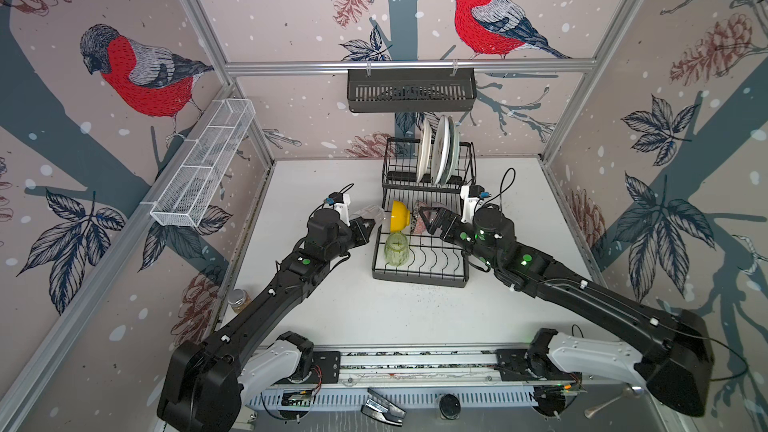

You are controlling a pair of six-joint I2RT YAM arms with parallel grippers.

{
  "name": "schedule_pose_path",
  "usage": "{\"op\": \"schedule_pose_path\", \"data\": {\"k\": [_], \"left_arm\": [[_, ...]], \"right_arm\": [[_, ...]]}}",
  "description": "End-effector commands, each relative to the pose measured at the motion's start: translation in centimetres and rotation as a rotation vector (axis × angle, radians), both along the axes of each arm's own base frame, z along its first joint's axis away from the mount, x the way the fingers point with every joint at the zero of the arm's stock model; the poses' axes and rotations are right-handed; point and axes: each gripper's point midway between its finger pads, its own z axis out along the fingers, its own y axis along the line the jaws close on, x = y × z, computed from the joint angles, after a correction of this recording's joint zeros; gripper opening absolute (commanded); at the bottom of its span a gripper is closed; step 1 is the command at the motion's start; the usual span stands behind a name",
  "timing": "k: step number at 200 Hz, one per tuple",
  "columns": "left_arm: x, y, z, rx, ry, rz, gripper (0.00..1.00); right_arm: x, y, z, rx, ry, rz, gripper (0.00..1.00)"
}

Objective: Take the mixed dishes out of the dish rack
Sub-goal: 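Grasp the clear glass with the left gripper and open the right gripper, then carry the clear glass with the left gripper to the table beside the rack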

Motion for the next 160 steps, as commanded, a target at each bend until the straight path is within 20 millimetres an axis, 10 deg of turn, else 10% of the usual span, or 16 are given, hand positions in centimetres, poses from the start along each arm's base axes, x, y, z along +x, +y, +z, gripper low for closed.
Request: {"op": "schedule_pose_path", "data": {"k": [1, 70, 160], "left_arm": [[0.6, 3.8, -2.0, 0.168, 0.065, 0.078, 0.00], [4.5, 11.6, -5.0, 0.594, 0.319, 0.284, 0.00], [9.7, 13.2, -7.1, 0.775, 0.434, 0.328, 0.00]], "right_arm": [[0.0, -0.7, 1.5, -0.010, -0.031, -0.025, 0.99], [-1.3, -1.2, 3.7, -0.015, -0.141, 0.032, 1.00], [-0.3, -2.5, 6.2, -0.029, -0.112, 0.038, 0.99]]}}
